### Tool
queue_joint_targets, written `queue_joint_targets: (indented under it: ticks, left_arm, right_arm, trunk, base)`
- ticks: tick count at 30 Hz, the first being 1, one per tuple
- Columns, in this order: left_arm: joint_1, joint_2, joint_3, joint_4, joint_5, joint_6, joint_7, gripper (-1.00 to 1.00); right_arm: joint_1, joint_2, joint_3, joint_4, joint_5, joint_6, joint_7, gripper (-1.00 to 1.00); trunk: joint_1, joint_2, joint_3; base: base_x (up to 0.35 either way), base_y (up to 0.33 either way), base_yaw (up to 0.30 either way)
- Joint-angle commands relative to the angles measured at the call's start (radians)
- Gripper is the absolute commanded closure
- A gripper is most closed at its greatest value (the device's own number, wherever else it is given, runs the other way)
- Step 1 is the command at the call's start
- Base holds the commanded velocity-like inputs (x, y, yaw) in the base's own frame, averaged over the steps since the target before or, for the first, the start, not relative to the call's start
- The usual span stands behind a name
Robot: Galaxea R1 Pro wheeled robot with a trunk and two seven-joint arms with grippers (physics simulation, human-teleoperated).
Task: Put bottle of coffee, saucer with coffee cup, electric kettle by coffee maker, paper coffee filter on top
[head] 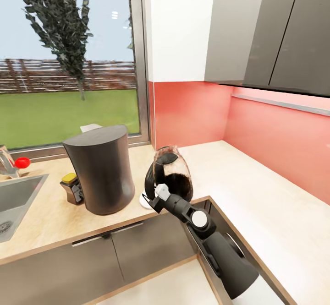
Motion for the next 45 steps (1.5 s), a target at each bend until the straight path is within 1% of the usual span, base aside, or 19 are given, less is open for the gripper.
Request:
queue_joint_targets:
  ticks: [1, 6, 10, 15, 16, 18, 20, 21, 24, 25, 26, 30, 32, 36, 41, 45]
  left_arm:
    - [-0.001, 0.000, -0.008, 0.001, 0.005, 0.002, 0.002, -1.00]
    - [-0.001, 0.000, -0.008, 0.001, 0.005, 0.001, 0.002, -1.00]
    - [-0.001, 0.000, -0.007, 0.001, 0.004, 0.001, 0.002, -1.00]
    - [-0.001, 0.000, -0.009, 0.001, 0.004, 0.000, 0.002, -1.00]
    - [-0.001, 0.000, -0.009, 0.001, 0.004, 0.000, 0.001, -1.00]
    - [-0.001, -0.001, -0.009, 0.001, 0.004, 0.000, -0.001, -1.00]
    - [-0.001, 0.000, -0.008, 0.001, 0.004, 0.000, 0.000, -1.00]
    - [-0.001, 0.000, -0.006, 0.001, 0.004, 0.000, 0.000, -1.00]
    - [-0.001, 0.000, -0.006, 0.001, 0.004, 0.000, 0.000, -1.00]
    - [-0.001, 0.000, -0.005, 0.001, 0.004, 0.000, 0.000, -1.00]
    - [-0.001, 0.000, -0.005, 0.001, 0.004, 0.000, 0.000, -1.00]
    - [-0.001, 0.000, -0.005, 0.001, 0.005, -0.002, 0.000, -1.00]
    - [-0.001, 0.000, -0.005, 0.001, 0.005, -0.002, 0.000, -1.00]
    - [-0.001, 0.001, -0.006, 0.003, 0.005, -0.002, 0.001, -1.00]
    - [-0.001, 0.003, -0.006, 0.003, 0.006, -0.001, 0.003, -1.00]
    - [0.000, 0.001, -0.007, 0.003, 0.005, -0.001, 0.004, -1.00]
  right_arm:
    - [-0.001, 0.000, 0.000, -0.001, 0.003, 0.005, 0.003, 1.00]
    - [-0.001, 0.000, -0.001, -0.002, 0.003, 0.004, 0.001, 1.00]
    - [-0.001, 0.000, -0.001, -0.003, 0.002, 0.006, 0.000, 1.00]
    - [-0.001, 0.000, -0.002, -0.001, 0.006, 0.006, -0.001, 1.00]
    - [-0.001, 0.002, -0.003, -0.004, 0.007, 0.007, 0.000, 1.00]
    - [-0.006, 0.025, -0.006, -0.007, 0.010, 0.012, 0.004, 1.00]
    - [-0.037, 0.042, -0.008, -0.004, 0.010, 0.025, 0.006, 1.00]
    - [-0.089, 0.050, -0.009, 0.012, 0.009, 0.046, 0.007, 1.00]
    - [-0.158, 0.057, -0.010, 0.073, 0.006, 0.052, 0.008, 1.00]
    - [-0.202, 0.068, -0.010, 0.119, 0.005, 0.053, 0.008, 1.00]
    - [-0.215, 0.072, -0.010, 0.131, 0.004, 0.053, 0.008, 1.00]
    - [-0.235, 0.075, -0.011, 0.146, 0.004, 0.053, 0.006, 1.00]
    - [-0.238, 0.075, -0.014, 0.172, 0.004, 0.052, 0.002, 1.00]
    - [-0.274, 0.075, -0.017, 0.244, 0.003, 0.048, -0.001, 1.00]
    - [-0.278, 0.075, -0.015, 0.296, 0.002, 0.038, -0.002, 1.00]
    - [-0.279, 0.075, -0.014, 0.310, 0.001, 0.034, -0.002, 1.00]
  trunk:
    - [0.001, -0.002, -0.002]
    - [0.001, -0.002, -0.004]
    - [0.001, -0.002, -0.008]
    - [0.001, -0.002, -0.009]
    - [0.001, -0.002, -0.009]
    - [0.001, -0.002, -0.009]
    - [0.001, -0.002, -0.009]
    - [0.001, -0.002, -0.009]
    - [0.001, -0.002, -0.009]
    - [0.001, -0.002, -0.009]
    - [0.001, -0.002, -0.009]
    - [0.001, -0.002, -0.009]
    - [0.001, -0.002, -0.009]
    - [0.001, -0.002, -0.009]
    - [0.001, -0.002, -0.009]
    - [0.001, -0.002, -0.009]
  base:
    - [0.186, 0.000, 0.000]
    - [0.182, 0.000, 0.075]
    - [0.033, 0.000, 0.160]
    - [0.003, 0.000, 0.035]
    - [0.000, 0.000, 0.005]
    - [0.000, 0.000, 0.001]
    - [0.000, 0.000, 0.000]
    - [0.000, 0.000, 0.000]
    - [0.000, 0.000, 0.000]
    - [0.000, 0.000, 0.000]
    - [0.000, 0.000, 0.000]
    - [0.000, 0.000, 0.000]
    - [0.000, 0.000, 0.000]
    - [0.007, 0.000, 0.000]
    - [0.197, 0.000, 0.000]
    - [0.047, 0.000, 0.000]
